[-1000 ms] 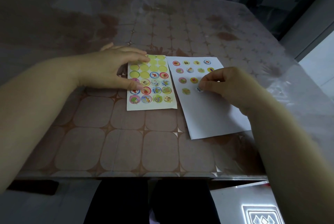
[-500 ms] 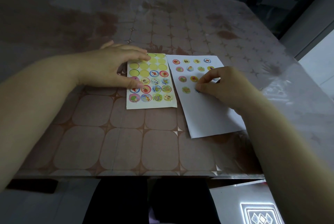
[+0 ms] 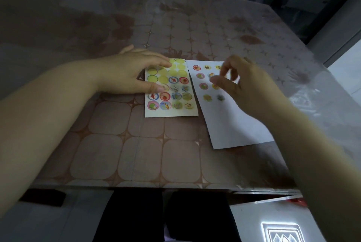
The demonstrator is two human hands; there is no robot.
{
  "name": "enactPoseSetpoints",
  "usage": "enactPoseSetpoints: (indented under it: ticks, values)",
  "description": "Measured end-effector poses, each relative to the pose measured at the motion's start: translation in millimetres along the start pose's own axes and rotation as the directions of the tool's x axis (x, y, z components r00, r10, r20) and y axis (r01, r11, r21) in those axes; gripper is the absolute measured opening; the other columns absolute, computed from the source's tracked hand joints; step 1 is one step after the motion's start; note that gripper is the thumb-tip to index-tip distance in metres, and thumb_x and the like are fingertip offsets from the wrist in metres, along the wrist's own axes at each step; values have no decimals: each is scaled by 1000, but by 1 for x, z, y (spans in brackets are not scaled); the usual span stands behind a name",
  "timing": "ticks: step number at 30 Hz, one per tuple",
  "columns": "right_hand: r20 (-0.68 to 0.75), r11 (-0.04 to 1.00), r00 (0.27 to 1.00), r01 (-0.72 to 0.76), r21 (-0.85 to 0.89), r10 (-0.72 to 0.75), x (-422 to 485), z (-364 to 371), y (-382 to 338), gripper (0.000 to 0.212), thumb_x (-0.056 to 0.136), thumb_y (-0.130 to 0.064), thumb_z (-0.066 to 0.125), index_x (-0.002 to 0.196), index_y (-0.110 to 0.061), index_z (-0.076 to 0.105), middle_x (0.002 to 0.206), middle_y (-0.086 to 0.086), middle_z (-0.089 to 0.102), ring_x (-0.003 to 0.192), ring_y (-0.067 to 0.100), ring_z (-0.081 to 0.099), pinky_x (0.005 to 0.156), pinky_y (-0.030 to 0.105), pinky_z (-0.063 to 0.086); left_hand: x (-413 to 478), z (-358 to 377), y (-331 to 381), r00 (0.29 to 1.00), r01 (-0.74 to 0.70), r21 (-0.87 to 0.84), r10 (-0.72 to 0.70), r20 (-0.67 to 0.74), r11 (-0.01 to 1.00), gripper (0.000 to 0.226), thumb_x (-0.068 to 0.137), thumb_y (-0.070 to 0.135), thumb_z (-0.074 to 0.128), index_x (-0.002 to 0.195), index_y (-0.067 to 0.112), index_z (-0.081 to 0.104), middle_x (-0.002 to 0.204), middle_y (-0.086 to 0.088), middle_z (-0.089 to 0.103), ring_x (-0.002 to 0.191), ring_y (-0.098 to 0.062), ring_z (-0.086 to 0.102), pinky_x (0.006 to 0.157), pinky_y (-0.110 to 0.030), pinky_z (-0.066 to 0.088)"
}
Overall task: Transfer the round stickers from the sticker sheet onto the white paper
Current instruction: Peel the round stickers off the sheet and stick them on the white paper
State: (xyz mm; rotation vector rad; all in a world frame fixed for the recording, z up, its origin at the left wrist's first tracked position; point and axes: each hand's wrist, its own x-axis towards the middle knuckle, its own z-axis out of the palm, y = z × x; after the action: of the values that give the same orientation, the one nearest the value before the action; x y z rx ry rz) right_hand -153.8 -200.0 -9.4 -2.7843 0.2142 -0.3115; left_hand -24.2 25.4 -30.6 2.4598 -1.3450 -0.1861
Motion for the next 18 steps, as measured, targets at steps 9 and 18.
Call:
enactPoseSetpoints:
  ticks: [9,18]
  values:
    - [189,986,968,164,34,-168,44,27,-43,25,83,-34,64,107,-29,66,94,-9,48,82,9,49,70,22,34,2,-4,0,992,-45,30,48,-118,999,44,69,51,53,108,32,61,99,24,50,104,-2,41,95,-26,20]
    - [102,945,983,118,307,-155,44,47,-37,8,78,-22,70,86,-22,73,73,-19,51,63,-14,47,58,5,35,3,-1,0,999,-23,0,23,-46,1000,56,69,53,50,120,31,54,116,13,54,107,0,47,99,-29,24]
